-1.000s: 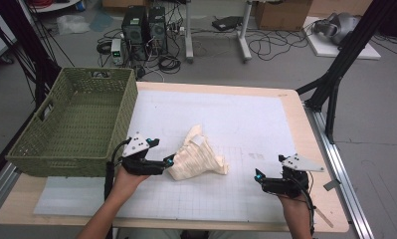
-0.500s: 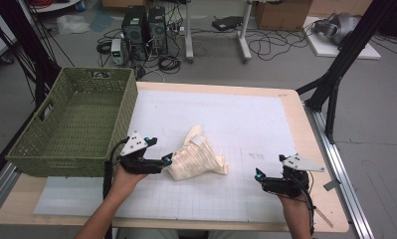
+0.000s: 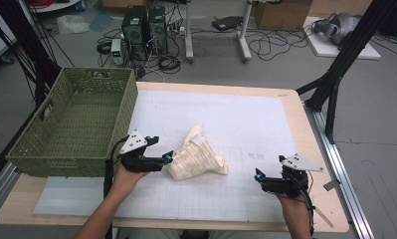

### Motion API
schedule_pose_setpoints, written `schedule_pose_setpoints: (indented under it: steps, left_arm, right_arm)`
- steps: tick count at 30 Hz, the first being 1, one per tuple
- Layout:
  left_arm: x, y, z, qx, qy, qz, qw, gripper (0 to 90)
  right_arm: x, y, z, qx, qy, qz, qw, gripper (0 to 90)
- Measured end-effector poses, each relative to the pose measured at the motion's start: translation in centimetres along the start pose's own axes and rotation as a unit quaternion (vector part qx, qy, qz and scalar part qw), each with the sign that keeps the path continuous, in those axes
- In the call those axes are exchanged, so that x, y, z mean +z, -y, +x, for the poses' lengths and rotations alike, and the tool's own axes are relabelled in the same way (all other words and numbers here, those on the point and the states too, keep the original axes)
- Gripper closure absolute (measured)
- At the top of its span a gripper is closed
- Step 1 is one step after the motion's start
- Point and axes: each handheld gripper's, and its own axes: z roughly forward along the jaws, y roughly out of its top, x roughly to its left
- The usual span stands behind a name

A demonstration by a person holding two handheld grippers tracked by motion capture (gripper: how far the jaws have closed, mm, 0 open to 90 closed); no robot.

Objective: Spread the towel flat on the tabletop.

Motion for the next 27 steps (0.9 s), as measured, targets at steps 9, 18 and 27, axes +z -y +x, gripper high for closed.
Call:
schedule_pose_setpoints:
  steps: [9,18,27]
  left_arm:
    - [0.7,-0.5,-0.5,0.013,0.029,0.013,0.9994,43.4]
    - [4.8,-2.8,-2.2,0.037,0.077,0.035,0.9958,51.3]
    - [8.2,-1.8,-3.7,0.094,0.068,0.103,0.9878,77.7]
  right_arm:
    - [0.0,0.2,0.2,-0.006,-0.002,0.007,1.0000,4.2]
    - [0.1,0.2,0.3,-0.005,0.000,0.011,0.9999,4.2]
    - [0.0,0.2,0.2,-0.005,-0.001,0.010,0.9999,4.3]
